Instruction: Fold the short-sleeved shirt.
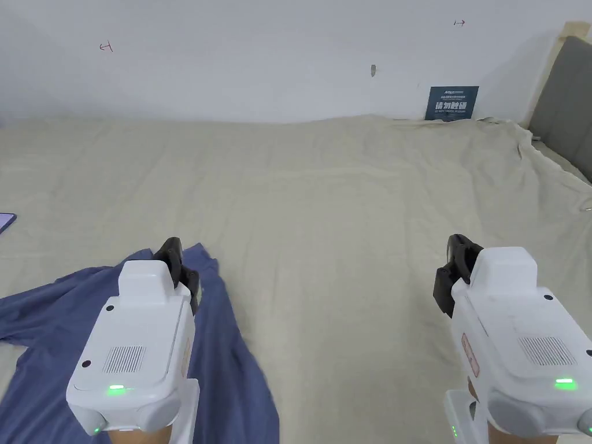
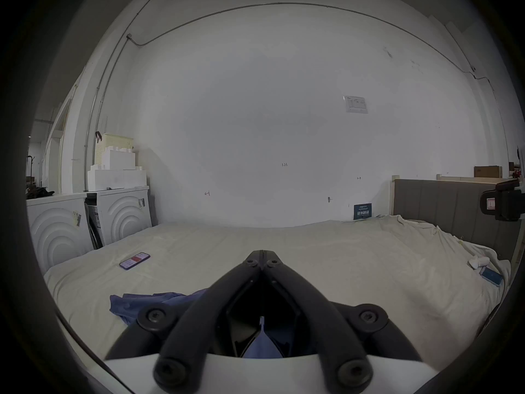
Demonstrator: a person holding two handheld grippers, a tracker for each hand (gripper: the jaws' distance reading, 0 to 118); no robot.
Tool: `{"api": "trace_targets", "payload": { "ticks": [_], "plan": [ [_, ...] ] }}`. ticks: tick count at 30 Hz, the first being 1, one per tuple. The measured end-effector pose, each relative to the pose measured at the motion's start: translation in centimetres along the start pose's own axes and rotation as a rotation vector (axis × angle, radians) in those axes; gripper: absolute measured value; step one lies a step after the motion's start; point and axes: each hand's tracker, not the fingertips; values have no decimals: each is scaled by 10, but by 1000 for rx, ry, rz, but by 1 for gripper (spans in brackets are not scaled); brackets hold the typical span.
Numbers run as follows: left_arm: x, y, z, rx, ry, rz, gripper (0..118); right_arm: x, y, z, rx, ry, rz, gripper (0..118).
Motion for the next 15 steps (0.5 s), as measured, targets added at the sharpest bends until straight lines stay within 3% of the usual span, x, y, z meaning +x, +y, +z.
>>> {"api": "trace_targets", "payload": {
  "ticks": [3, 5, 7, 9, 12, 14, 15],
  "plan": [
    [-3, 3, 0, 0, -10, 46, 0, -6, 4, 2, 10, -28, 78, 0],
    [-10, 8, -1, -15, -39, 195, 0, -15, 8, 3, 24, -85, 213, 0],
    [-27, 13, -3, -44, -105, 477, 0, -27, 10, 7, 76, -130, 390, 0],
    [-51, 8, -4, -32, -237, 876, 0, -41, 8, 12, 150, -204, 614, 0],
    [-68, -6, -5, -2, -351, 1264, 0, -55, -1, 15, 261, -290, 883, 0],
    [-74, -16, -8, -3, -413, 1417, 0, -56, -3, 18, 302, -290, 941, 0],
    [-72, -19, -7, -13, -419, 1469, 0, -53, 0, 19, 284, -254, 896, 0]
  ]
}}
